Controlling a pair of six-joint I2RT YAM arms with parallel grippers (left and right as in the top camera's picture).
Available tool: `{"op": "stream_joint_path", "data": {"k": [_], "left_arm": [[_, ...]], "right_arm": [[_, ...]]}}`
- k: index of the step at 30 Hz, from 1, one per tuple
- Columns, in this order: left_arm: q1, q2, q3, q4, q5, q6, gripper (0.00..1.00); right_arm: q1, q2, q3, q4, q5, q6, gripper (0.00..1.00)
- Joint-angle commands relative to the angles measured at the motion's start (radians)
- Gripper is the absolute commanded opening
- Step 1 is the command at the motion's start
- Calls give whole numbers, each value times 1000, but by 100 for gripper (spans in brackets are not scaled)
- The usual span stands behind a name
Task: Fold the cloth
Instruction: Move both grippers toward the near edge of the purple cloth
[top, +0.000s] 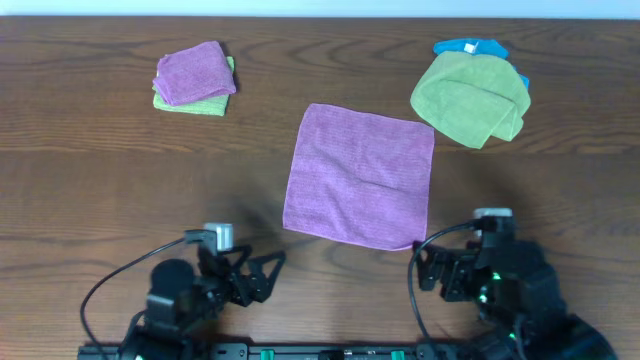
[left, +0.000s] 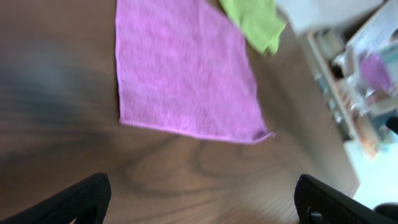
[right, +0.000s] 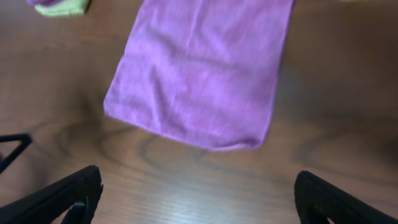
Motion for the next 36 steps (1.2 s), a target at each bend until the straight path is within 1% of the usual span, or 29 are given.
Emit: {"op": "stream_joint_path", "data": {"k": [1, 5, 7, 11, 12, 15, 19, 23, 26, 31, 33, 34, 36], "left_arm": [[-122, 150, 19, 46, -158, 18, 96], [-233, 344, 64, 125, -234, 18, 96], [-260, 437, 90, 163, -247, 21, 96], [-269, 637, 161, 207, -245, 51, 96], [-269, 711, 197, 208, -245, 67, 96], [-269, 814, 253, 207, -226, 103, 96], [-269, 883, 293, 208, -245, 135, 95], [-268, 901, 294, 208, -331, 134, 95], [-268, 901, 294, 207, -357, 134, 95], [-269, 901, 294, 191, -316, 98, 95], [-269, 901, 294, 192, -263, 52, 95], [-269, 901, 294, 193, -244, 37, 95], [-269, 901, 294, 212, -246, 12, 95]], "right_arm": [[38, -5, -62, 32, -50, 96, 98], [54, -5, -111, 65, -51, 130, 97], [54, -5, -143, 90, -59, 140, 96], [54, -5, -226, 164, -79, 171, 93], [54, -5, -259, 196, -85, 177, 92], [53, -5, -309, 249, -115, 178, 88], [51, -4, -335, 266, -101, 178, 84], [51, 1, -339, 299, -98, 178, 87], [51, 15, -339, 309, -99, 179, 88], [51, 29, -338, 305, -109, 180, 90], [51, 29, -338, 305, -109, 180, 93], [51, 29, -338, 305, -109, 180, 97], [51, 29, -339, 305, -109, 180, 99]]}}
